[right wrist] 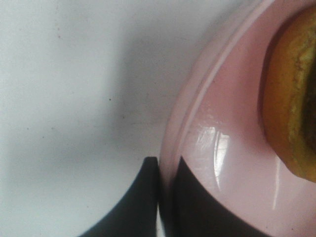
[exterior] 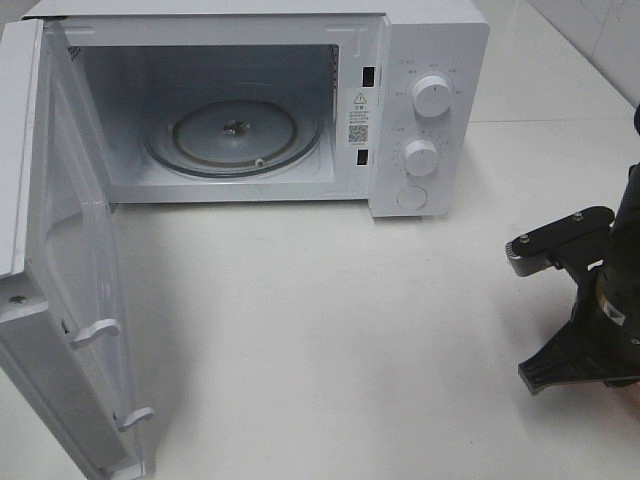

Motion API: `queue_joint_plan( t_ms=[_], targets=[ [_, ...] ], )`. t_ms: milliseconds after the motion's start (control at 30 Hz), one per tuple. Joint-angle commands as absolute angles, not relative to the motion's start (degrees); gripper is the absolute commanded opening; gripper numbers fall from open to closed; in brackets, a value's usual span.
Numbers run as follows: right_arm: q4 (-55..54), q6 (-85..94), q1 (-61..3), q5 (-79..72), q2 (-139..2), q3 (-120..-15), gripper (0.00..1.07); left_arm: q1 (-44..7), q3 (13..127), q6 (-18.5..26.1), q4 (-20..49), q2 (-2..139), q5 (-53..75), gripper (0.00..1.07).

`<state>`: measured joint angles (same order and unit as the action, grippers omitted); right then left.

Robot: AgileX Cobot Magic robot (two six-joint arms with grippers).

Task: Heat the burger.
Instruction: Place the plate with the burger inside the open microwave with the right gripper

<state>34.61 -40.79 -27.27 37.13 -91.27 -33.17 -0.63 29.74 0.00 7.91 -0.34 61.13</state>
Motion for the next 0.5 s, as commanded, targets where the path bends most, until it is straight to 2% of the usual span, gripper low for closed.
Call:
queue_joint_plan(
  t_ms=[33,500],
  targets=[
    [37.5,-41.7,-28.6,40.4,-90.1,-33.2,0.0,-0.5,29.6,0.0,8.1,-1.2,61.1,1.0],
    [37.6,-41.4,-38.7,46.8,-87.3,-33.0,0.0,-0.5,29.6,0.0,8.1,-1.2,61.1,1.0]
  ],
)
